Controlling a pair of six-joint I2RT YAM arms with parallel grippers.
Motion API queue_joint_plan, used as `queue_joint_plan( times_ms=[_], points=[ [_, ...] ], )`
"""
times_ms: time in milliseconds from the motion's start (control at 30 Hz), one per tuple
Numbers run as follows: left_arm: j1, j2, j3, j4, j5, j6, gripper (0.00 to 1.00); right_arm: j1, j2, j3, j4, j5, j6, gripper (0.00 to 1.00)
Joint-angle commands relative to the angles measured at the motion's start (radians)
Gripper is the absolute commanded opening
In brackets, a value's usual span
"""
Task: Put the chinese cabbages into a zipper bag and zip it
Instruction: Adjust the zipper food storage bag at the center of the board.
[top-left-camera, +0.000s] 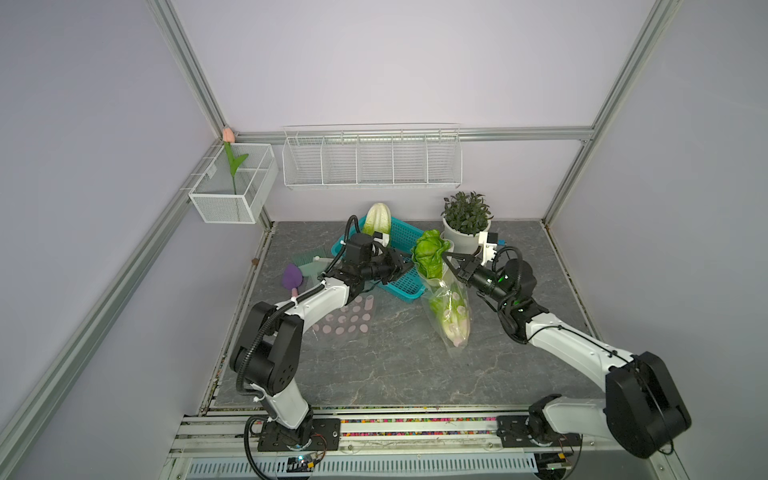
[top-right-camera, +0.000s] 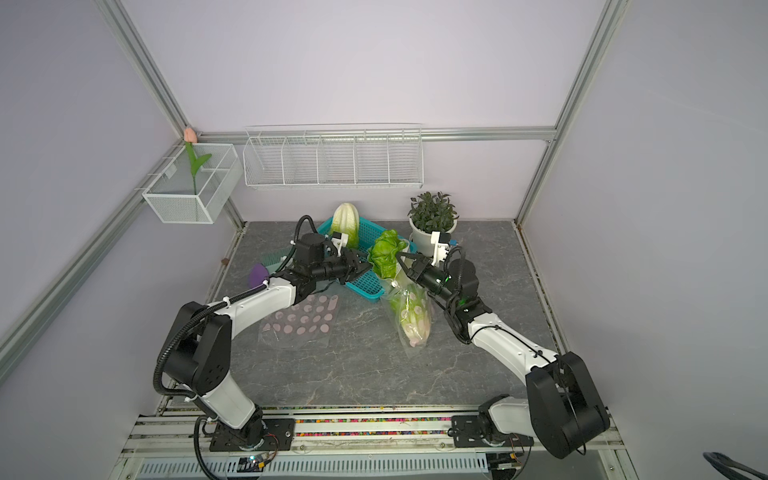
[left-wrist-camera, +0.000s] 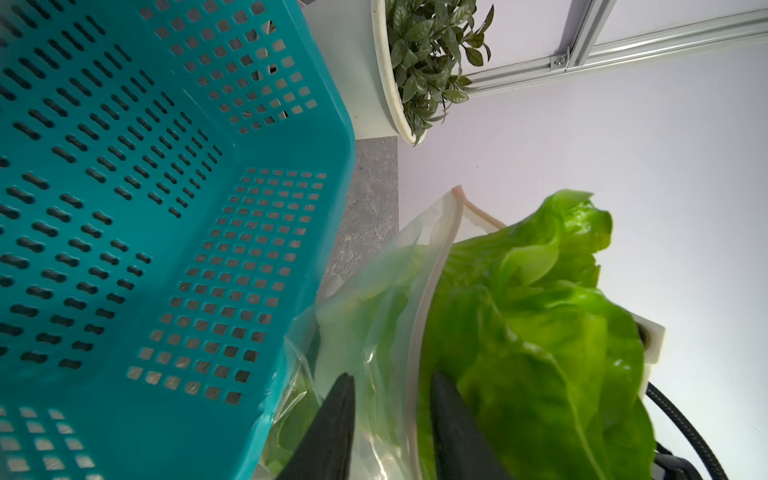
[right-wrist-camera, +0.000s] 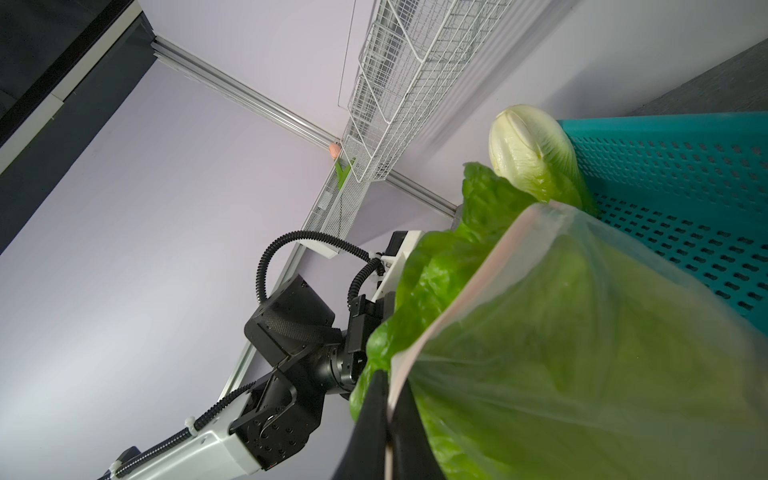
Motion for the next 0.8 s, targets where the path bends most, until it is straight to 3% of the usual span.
queue_joint_plan(
  times_ms=[0,133,233,433,567,767],
  points=[
    [-0.018,0.041,0.026,0.033,0.022,-0.018,0.29,0.0,-0.019,-0.018,0.002,0.011,0.001,0.07],
    [-0.022,0.06,0.036,0.047,0.036,-0.023,0.16,-0.003,-0.027,-0.02,-0.004,0.012,-0.001,0.07],
    [-0.022,0.039,0.089,-0.019,0.047,-0.001,0.01,-0.018,-0.063,-0.003,-0.085,0.002,-0.033,0.07],
    [-0.068,-0.065,0.285,-0.436,-0.01,0.271,0.0,-0.082,-0.205,0.155,-0.643,-0.007,-0.297,0.07],
    [-0.097,-0.108,0.333,-0.508,-0.027,0.288,0.0,-0.091,-0.246,0.296,-0.942,0.06,-0.469,0.07],
    [-0.169,-0.101,0.438,-0.565,-0.048,0.321,0.0,-0.099,-0.247,0.46,-1.16,0.136,-0.629,0.07]
  ],
)
